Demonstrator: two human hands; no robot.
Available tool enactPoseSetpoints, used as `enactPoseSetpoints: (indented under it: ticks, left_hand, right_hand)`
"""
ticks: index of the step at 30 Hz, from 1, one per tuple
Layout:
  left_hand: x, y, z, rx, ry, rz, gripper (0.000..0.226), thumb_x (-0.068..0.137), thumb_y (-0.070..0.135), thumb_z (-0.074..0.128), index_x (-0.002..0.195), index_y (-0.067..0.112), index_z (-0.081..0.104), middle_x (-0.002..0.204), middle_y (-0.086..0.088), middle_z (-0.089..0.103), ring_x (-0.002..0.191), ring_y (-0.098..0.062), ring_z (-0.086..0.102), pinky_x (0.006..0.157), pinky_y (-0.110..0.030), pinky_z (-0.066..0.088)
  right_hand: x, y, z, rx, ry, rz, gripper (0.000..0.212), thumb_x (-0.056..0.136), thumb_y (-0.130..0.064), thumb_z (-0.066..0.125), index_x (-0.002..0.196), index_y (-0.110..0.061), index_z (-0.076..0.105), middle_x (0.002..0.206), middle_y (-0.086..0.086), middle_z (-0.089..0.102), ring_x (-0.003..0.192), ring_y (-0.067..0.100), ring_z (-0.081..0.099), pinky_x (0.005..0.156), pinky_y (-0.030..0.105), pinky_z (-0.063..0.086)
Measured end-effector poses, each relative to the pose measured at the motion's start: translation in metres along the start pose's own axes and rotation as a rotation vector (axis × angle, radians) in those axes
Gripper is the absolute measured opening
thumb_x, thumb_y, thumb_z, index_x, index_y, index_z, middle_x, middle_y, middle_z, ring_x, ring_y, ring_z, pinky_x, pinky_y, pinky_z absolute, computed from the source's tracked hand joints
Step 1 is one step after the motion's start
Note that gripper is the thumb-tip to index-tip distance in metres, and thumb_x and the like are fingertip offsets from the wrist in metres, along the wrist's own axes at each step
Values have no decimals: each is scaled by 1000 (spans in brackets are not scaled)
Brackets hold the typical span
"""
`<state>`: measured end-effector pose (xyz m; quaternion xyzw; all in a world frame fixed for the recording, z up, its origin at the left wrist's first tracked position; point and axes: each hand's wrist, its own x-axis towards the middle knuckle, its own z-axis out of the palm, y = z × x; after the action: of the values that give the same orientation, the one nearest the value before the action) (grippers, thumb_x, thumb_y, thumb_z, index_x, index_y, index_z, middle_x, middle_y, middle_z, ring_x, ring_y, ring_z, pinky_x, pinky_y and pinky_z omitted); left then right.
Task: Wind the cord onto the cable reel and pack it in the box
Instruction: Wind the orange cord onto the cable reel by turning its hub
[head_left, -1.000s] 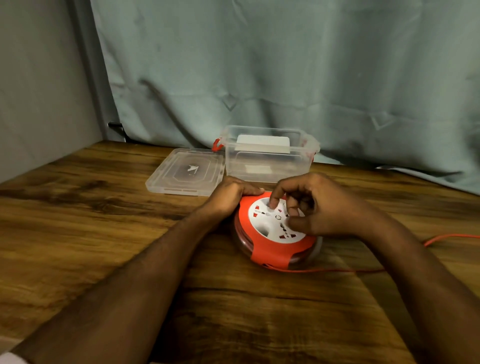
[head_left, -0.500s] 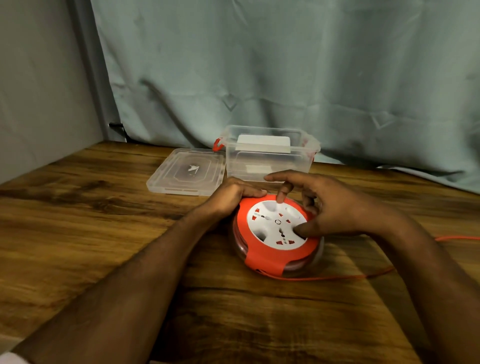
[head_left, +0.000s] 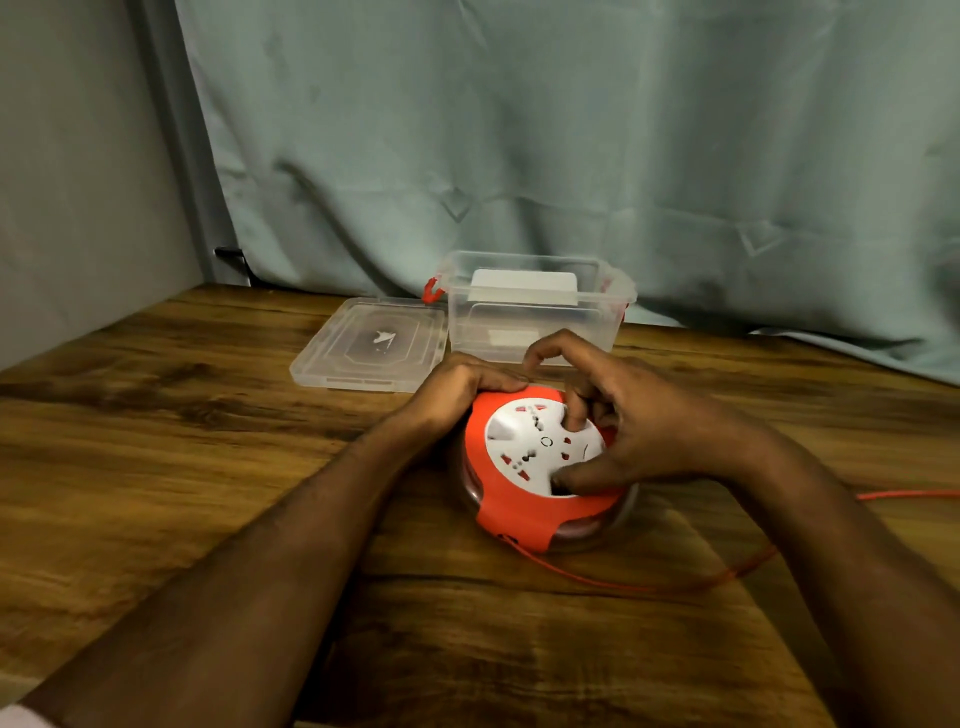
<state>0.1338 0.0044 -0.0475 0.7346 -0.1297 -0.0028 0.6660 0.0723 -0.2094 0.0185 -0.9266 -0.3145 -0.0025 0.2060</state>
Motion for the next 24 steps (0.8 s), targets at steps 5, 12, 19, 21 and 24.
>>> enactPoseSetpoints:
  ticks: [5,12,19,21,24]
  left_hand:
    - [0,-2,3,-59,36,-24,21,88,11,68,100,-3,77,96,-23,77,93,-42,73,94,-53,57]
    - [2,-3,3,-35,53,-11,20,88,9,69,102,0,78,99,-17,78,93,-32,76,94,-49,58]
    - [2,-1,2,27,52,-17,19,89,15,67,98,4,80,92,-15,79,88,-35,76,91,-50,59]
    - [1,-1,2,2,34,-11,21,88,13,67,103,4,79,98,-16,79,92,-35,76,93,-50,58]
    - [0,1,3,-2,23,14,23,88,10,68,106,-1,77,100,-17,78,95,-38,74,93,-48,58]
  right_hand:
    - [6,-9,7,-188,92,93,60,60,-70,83,102,-40,51,71,-10,60,68,5,56,54,29,37]
    - [12,-14,18,-238,118,78,39,77,-68,74,81,-32,58,64,-17,51,64,-3,47,55,25,33]
    - [7,5,-2,-73,88,-19,79,68,-15,83,125,-57,47,98,-26,72,60,8,56,54,35,50]
    - [7,12,-4,-49,2,-26,91,66,-11,83,133,-59,42,103,-34,71,66,5,59,59,31,52]
    - [8,19,-3,38,-54,-31,100,69,-8,84,142,-56,36,113,-33,71,95,-5,66,71,17,50]
